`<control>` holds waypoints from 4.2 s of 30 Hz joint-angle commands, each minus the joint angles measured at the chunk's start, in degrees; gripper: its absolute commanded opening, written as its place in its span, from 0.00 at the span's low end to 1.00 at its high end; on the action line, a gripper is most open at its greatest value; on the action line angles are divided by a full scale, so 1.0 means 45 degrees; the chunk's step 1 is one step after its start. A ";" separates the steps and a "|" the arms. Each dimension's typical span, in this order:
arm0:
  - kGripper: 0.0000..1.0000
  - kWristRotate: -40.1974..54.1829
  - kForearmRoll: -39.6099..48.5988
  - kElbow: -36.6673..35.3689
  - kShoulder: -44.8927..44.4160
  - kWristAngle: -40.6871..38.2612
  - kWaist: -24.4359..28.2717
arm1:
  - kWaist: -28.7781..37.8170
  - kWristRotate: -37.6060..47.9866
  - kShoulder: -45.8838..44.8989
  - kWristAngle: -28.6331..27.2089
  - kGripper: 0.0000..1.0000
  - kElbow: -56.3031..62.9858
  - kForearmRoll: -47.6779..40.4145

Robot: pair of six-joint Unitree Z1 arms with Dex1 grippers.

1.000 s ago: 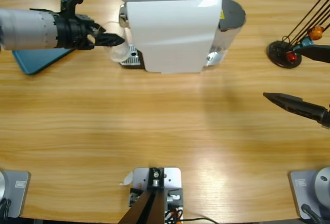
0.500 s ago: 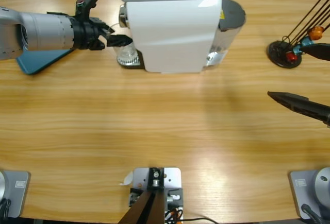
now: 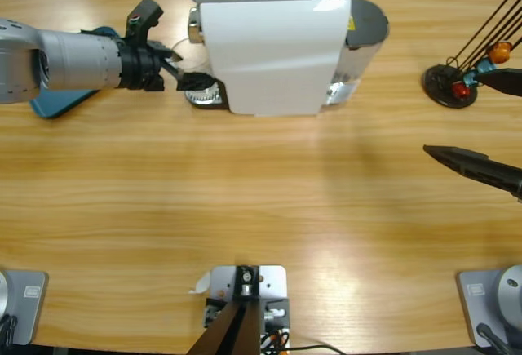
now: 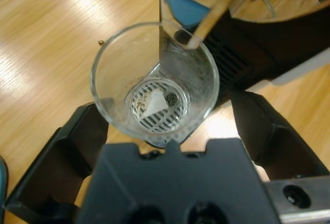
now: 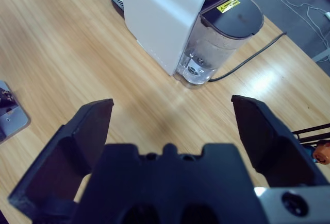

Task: Pour coffee

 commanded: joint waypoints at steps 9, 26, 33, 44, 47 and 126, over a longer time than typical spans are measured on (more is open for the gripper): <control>0.99 -0.0190 0.7100 0.0069 -0.7783 0.0697 -0.0150 | -0.0132 -0.0045 0.0743 0.0047 1.00 0.0467 0.0049; 0.90 -0.2182 1.0646 0.1042 -1.0740 0.2931 -0.0247 | -0.2960 -0.0170 0.4907 0.2418 0.00 -0.6709 0.4635; 0.90 -0.1897 0.9752 0.1581 -1.0908 0.2208 -0.0247 | -0.3667 -0.1186 0.7423 0.1559 0.00 -1.0018 0.6057; 0.89 -0.1811 0.9275 0.1905 -1.1205 0.1997 -0.0247 | -0.3882 -0.1592 1.1313 0.1645 0.00 -1.5049 0.8225; 0.89 -0.1811 0.9260 0.1932 -1.1283 0.1997 -0.0247 | -0.3882 -0.1577 1.1649 0.1704 0.00 -1.5338 0.8463; 0.98 -0.1772 0.8951 0.2108 -1.1244 0.1919 -0.0247 | -0.3827 -0.1596 1.2489 0.2227 0.00 -1.4232 0.8299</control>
